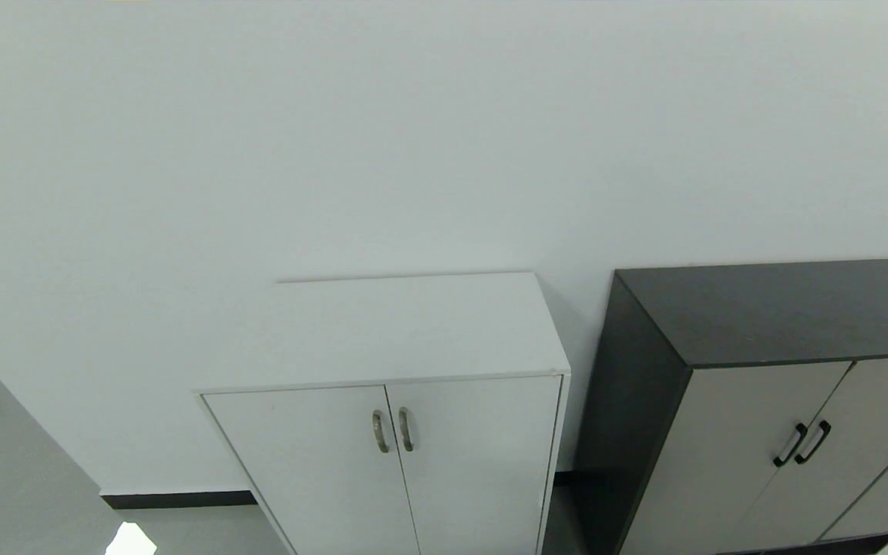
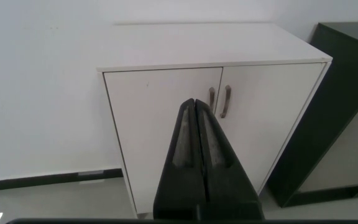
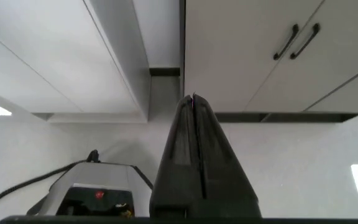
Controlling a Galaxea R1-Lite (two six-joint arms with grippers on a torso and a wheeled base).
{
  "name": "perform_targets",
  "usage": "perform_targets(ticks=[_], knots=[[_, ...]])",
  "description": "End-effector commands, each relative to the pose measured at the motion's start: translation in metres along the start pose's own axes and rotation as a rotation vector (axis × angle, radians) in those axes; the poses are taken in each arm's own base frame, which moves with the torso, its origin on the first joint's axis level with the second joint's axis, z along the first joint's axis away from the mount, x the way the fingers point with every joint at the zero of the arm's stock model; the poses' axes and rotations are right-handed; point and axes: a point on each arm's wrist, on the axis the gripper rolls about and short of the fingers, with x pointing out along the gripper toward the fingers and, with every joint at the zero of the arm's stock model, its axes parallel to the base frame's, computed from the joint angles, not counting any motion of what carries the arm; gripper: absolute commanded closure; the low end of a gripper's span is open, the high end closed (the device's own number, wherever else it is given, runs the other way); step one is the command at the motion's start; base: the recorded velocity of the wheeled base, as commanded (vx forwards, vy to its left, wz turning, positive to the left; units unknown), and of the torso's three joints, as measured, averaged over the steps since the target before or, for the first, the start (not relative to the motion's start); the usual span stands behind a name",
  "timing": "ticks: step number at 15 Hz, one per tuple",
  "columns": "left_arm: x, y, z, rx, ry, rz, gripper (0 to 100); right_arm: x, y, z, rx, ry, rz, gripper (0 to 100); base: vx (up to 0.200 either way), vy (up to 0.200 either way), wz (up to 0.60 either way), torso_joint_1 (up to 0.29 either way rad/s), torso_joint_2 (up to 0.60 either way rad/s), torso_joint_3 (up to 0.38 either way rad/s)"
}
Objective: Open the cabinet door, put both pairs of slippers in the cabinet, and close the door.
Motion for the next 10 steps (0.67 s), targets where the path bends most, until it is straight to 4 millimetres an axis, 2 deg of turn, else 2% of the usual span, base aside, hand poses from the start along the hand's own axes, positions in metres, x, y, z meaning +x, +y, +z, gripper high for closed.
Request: perform_targets(ticks=[1, 4, 10], knots=[[0.000, 0.000, 0.000, 0.000, -0.001, 0.000, 100, -0.012, 0.003, -0.007, -0.027, -0.077, 0.026, 100, 0.000, 0.000, 0.00, 0.000, 0.00, 0.000], [0.000, 0.000, 0.000, 0.000, 0.001, 0.000, 100, -0.019, 0.005, -0.017, -0.030, -0.069, 0.025, 100, 0.000, 0.000, 0.00, 0.000, 0.00, 0.000], [0.000, 0.000, 0.000, 0.000, -0.003, 0.000, 100, -0.031, 0.007, -0.022, -0.053, -0.221, 0.031, 100, 0.000, 0.000, 0.00, 0.000, 0.00, 0.000]])
